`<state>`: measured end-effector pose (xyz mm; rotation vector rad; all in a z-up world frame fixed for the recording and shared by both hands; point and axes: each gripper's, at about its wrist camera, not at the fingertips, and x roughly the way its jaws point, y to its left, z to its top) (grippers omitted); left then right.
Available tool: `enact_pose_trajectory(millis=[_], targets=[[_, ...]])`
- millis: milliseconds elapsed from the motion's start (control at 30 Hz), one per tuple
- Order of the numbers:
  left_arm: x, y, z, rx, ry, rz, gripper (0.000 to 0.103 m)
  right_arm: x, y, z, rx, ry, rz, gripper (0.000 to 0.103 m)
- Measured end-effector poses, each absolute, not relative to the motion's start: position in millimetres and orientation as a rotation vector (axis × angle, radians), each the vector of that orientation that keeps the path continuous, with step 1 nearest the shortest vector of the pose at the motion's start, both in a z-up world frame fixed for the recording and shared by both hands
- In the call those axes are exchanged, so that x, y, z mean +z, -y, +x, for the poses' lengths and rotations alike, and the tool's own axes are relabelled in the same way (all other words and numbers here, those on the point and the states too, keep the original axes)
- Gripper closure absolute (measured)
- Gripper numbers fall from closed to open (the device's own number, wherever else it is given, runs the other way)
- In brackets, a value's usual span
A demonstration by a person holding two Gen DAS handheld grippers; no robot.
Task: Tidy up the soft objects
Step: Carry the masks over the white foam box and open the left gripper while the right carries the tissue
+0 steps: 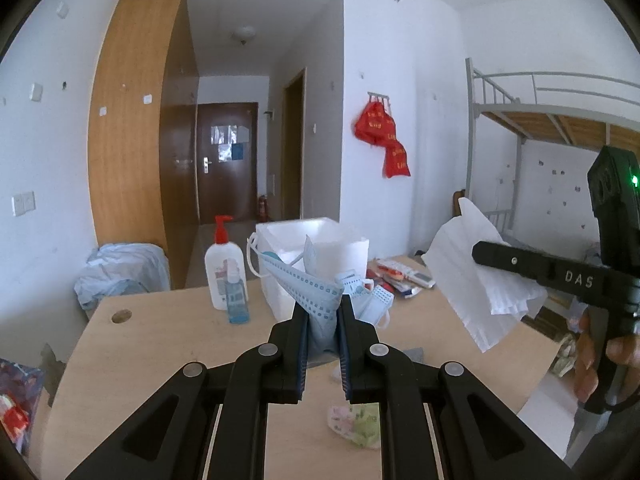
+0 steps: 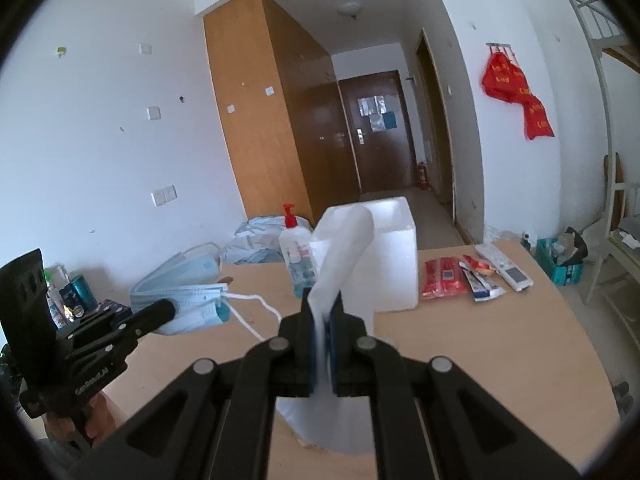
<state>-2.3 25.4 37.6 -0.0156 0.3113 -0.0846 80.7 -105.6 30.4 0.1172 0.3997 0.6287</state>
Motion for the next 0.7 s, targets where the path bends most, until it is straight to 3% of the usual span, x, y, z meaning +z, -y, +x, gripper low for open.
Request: enact_pose_trajectory(millis=[700], targets=[[81.8, -24.4, 70.6, -0.073, -0.338, -0.031, 0.089, 57.4, 83.4, 137.7, 0.637, -0.377, 0.084, 0.095]])
